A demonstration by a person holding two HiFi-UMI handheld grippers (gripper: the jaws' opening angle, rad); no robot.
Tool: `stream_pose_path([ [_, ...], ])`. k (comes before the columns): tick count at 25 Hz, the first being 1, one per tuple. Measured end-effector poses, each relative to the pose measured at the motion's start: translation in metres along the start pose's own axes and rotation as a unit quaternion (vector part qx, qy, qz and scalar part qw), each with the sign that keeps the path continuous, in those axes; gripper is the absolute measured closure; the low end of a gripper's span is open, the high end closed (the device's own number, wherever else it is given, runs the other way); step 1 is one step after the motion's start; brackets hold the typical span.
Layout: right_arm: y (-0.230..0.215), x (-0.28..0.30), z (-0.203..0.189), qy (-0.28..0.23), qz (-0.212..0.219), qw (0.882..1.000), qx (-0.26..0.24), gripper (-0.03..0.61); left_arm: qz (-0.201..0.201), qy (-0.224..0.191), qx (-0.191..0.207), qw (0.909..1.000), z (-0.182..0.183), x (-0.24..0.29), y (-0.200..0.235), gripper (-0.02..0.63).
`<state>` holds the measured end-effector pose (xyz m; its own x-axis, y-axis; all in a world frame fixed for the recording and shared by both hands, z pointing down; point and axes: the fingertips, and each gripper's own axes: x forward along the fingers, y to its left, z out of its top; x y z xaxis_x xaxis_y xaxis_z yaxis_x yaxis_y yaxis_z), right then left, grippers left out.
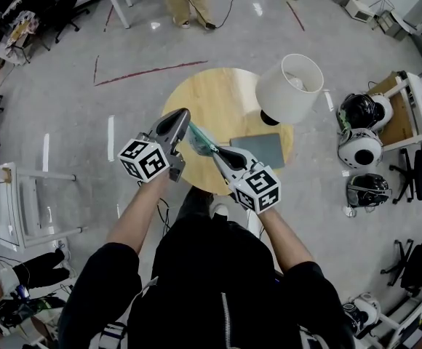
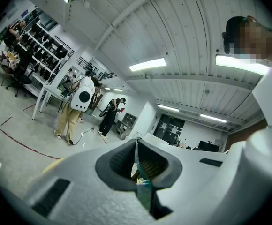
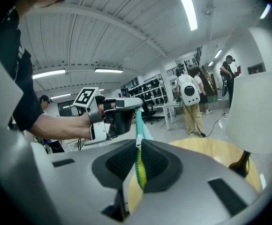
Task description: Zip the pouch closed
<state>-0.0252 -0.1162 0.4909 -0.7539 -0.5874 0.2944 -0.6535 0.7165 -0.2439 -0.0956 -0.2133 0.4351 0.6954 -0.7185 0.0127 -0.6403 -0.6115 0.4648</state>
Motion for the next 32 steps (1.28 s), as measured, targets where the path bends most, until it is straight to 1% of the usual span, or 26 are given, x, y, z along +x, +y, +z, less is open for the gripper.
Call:
stream_pose_path([
  [12,0.001,-0.004,-0.012,0.008,0.001,1.000,0.000,0.541,0.012,-0.002,0.005,0.9999,0.000,-0.006,0.008,0.598],
  [20,-0.006,-0.014,-0.027,0.020,-0.004,1.000,0.005,0.542,0.031,-0.017,0.007,0.9993,0.018,-0.012,0.025,0.598],
  [23,-0.001,-0.010,-0.029,0.022,-0.004,1.000,0.005,0.541,0.030,-0.013,0.015,0.9993,0.022,-0.018,0.031,0.598],
  [25,0.000,-0.009,-0.030,0.025,-0.004,1.000,0.004,0.541,0.031,-0.012,0.013,0.9994,0.021,-0.019,0.032,0.598],
  [32,-0.004,-0.013,-0.034,0.029,-0.007,1.000,0.004,0.541,0.024,-0.013,0.018,0.9995,0.019,-0.013,0.022,0.598],
])
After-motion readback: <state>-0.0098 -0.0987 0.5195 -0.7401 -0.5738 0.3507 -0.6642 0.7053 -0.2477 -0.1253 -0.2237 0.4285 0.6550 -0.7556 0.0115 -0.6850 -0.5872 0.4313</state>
